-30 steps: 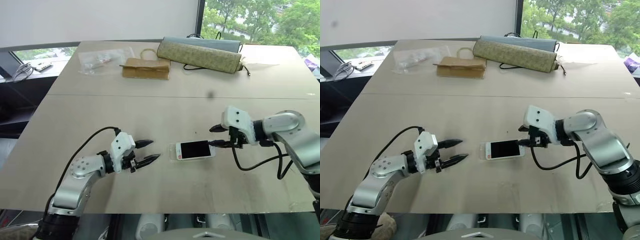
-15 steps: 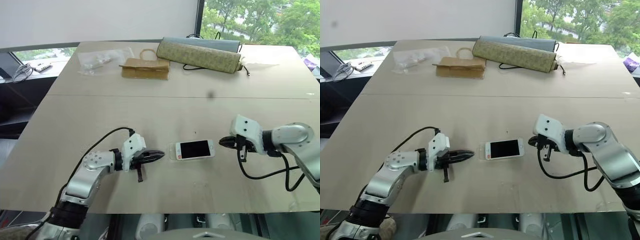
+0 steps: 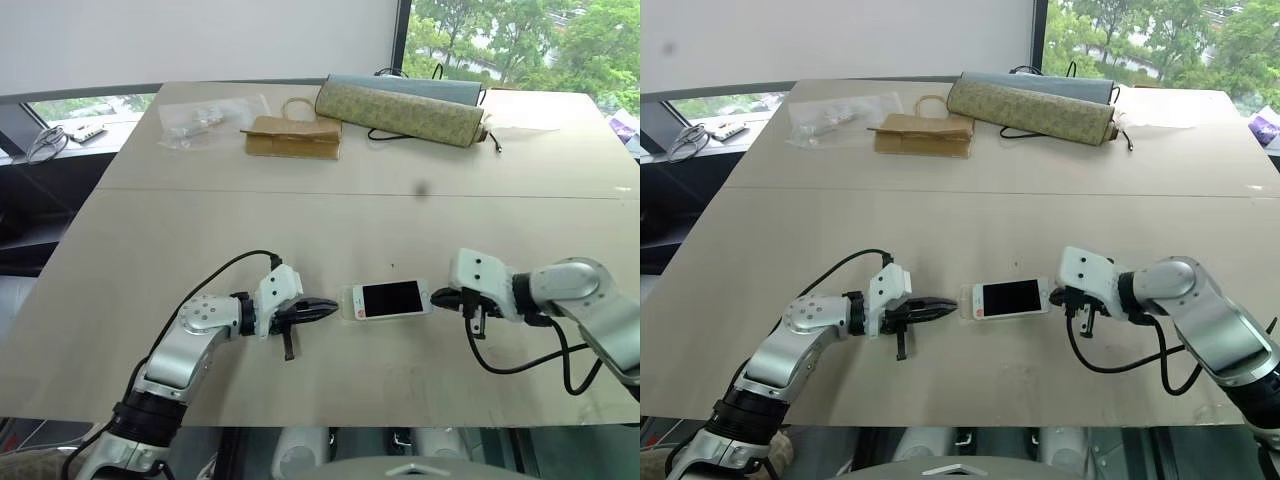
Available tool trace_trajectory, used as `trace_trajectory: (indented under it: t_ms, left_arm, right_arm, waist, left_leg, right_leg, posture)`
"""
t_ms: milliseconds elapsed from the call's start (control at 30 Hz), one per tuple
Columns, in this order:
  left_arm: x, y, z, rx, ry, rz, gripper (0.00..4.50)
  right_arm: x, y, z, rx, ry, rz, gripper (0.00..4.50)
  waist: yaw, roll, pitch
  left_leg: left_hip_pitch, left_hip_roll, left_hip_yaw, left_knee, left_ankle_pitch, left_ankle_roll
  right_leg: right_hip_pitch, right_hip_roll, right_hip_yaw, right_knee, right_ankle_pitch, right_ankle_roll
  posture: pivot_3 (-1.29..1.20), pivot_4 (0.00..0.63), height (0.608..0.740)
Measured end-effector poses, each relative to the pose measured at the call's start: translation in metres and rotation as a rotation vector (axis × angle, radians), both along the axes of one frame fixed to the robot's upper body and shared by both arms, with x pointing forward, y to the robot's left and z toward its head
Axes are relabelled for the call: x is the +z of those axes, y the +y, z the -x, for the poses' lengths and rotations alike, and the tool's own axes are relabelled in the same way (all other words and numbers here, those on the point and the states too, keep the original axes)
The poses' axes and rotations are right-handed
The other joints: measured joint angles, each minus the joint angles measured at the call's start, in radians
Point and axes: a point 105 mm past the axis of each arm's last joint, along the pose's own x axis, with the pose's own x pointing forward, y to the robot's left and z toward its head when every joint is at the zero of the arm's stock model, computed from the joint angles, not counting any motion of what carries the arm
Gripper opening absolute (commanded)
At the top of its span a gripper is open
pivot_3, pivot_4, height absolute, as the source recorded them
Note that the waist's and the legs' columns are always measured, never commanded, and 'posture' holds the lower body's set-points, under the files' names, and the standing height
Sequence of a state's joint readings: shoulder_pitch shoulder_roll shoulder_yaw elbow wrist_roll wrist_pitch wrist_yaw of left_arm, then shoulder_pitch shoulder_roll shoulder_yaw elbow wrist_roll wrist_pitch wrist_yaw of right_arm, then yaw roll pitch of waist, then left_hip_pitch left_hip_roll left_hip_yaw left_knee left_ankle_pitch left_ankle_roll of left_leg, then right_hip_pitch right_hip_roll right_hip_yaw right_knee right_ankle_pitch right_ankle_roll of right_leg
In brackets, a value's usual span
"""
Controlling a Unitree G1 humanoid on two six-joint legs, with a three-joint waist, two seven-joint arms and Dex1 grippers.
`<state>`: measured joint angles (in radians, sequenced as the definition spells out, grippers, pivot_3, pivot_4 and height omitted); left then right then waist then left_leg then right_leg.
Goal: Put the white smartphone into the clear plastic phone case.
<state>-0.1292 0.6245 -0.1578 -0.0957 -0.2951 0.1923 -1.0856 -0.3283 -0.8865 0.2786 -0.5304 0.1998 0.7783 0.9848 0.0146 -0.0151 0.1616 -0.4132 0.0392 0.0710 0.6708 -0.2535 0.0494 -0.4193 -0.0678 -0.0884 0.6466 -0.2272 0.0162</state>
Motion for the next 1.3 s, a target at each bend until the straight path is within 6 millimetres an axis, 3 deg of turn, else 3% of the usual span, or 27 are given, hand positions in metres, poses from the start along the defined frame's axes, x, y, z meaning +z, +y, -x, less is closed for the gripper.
trace_trajectory:
  t_ms: [267, 467, 633, 933, 1100, 1300]
  left_arm:
    - [0.0, 0.0, 0.0, 0.001, 0.0, 0.001, 0.03]
    - [0.0, 0.0, 0.0, 0.005, -0.001, 0.002, 0.03]
    - [-0.001, -0.001, 0.001, 0.013, -0.002, 0.004, 0.03]
    - [-0.001, -0.001, 0.001, 0.015, -0.004, 0.004, 0.03]
    - [-0.001, -0.001, 0.001, 0.014, -0.004, 0.004, 0.03]
    - [-0.001, -0.001, 0.001, 0.015, -0.004, 0.004, 0.03]
  right_arm:
    - [-0.001, 0.015, 0.001, 0.052, -0.006, -0.009, 0.0]
    - [0.0, 0.015, 0.0, 0.045, -0.002, -0.013, 0.0]
    - [0.013, 0.0, 0.0, -0.008, -0.014, -0.042, 0.0]
    - [0.006, -0.017, -0.002, -0.065, -0.03, 0.021, 0.0]
    - [-0.005, -0.003, 0.003, -0.016, 0.002, 0.009, 0.0]
    - [-0.005, 0.011, 0.003, 0.037, -0.005, 0.002, 0.0]
  waist:
    - [0.0, 0.0, 0.0]
    - [0.001, 0.0, 0.0]
    - [0.002, 0.0, 0.0]
    - [0.001, 0.0, 0.0]
    - [0.001, 0.0, 0.0]
    - [0.001, 0.0, 0.0]
  left_leg:
    - [0.0, 0.0, 0.0, 0.0, 0.0, 0.0]
    - [0.0, 0.0, 0.0, 0.0, 0.0, 0.0]
    - [0.0, 0.0, 0.0, 0.0, 0.0, 0.0]
    - [0.0, 0.0, 0.0, 0.0, 0.0, 0.0]
    - [0.0, 0.0, 0.0, 0.0, 0.0, 0.0]
    - [0.0, 0.0, 0.0, 0.001, 0.0, 0.0]
  right_leg:
    - [0.0, 0.0, 0.0, 0.0, 0.0, 0.0]
    - [0.0, 0.0, 0.0, 0.0, 0.0, 0.0]
    - [0.0, 0.0, 0.0, 0.0, 0.0, 0.0]
    - [0.0, 0.0, 0.0, 0.0, 0.0, 0.0]
    - [0.0, 0.0, 0.0, 0.0, 0.0, 0.0]
    - [0.001, 0.0, 0.0, 0.0, 0.0, 0.0]
  posture:
    - [0.0, 0.15, 0.74]
    - [0.0, 0.15, 0.74]
    - [0.0, 0.15, 0.74]
    - [0.0, 0.15, 0.74]
    - [0.0, 0.15, 0.74]
    - [0.0, 0.15, 0.74]
